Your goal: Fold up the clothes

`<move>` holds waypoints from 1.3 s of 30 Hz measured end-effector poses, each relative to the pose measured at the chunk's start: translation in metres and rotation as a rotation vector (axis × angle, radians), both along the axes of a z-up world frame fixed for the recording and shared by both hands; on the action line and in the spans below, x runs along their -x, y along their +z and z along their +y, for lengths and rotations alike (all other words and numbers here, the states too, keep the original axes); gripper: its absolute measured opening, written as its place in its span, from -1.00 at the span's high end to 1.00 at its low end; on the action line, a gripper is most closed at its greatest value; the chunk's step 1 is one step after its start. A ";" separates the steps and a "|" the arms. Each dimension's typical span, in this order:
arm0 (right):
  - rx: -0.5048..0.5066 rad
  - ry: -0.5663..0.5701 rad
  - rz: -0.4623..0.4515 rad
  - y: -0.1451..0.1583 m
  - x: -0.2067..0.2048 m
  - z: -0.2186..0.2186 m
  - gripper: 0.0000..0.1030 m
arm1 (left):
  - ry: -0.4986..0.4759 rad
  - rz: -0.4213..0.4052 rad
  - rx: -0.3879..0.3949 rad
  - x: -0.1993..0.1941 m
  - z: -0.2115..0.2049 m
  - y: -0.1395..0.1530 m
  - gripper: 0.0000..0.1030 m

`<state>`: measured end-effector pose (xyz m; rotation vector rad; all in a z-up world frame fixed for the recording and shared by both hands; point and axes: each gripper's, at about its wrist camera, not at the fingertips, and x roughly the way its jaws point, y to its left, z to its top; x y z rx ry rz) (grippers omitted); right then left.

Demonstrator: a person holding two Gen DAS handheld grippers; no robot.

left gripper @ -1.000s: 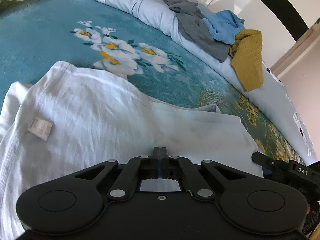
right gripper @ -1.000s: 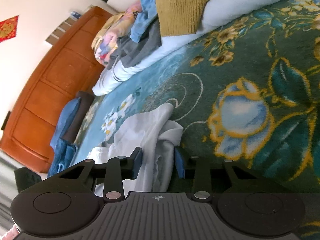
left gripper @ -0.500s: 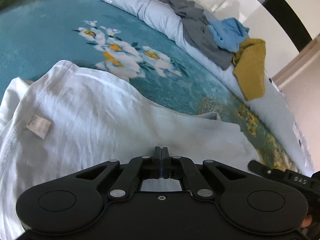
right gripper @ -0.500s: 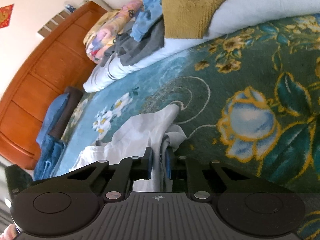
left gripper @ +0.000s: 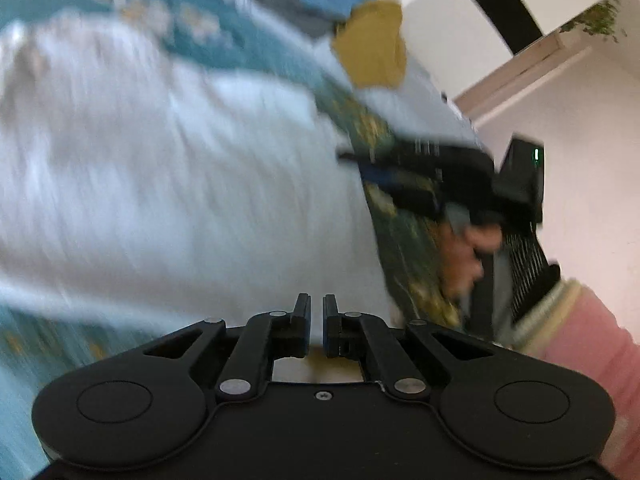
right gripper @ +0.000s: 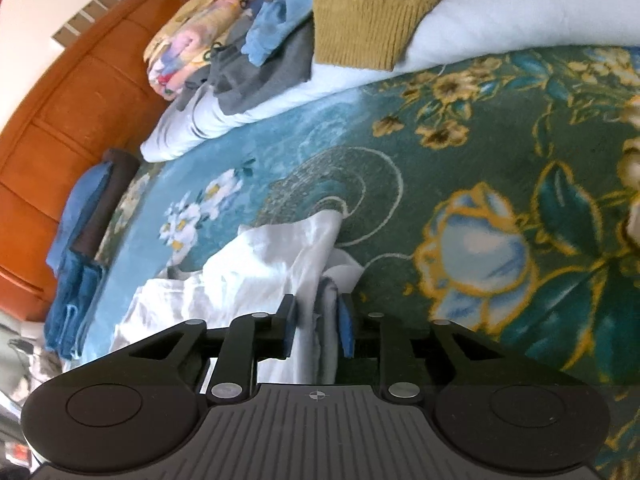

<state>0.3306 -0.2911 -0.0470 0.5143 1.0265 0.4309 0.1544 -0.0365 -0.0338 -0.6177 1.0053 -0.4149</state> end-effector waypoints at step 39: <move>-0.050 -0.007 0.064 -0.013 -0.016 -0.003 0.83 | 0.377 0.188 0.455 0.001 -0.015 -0.050 0.99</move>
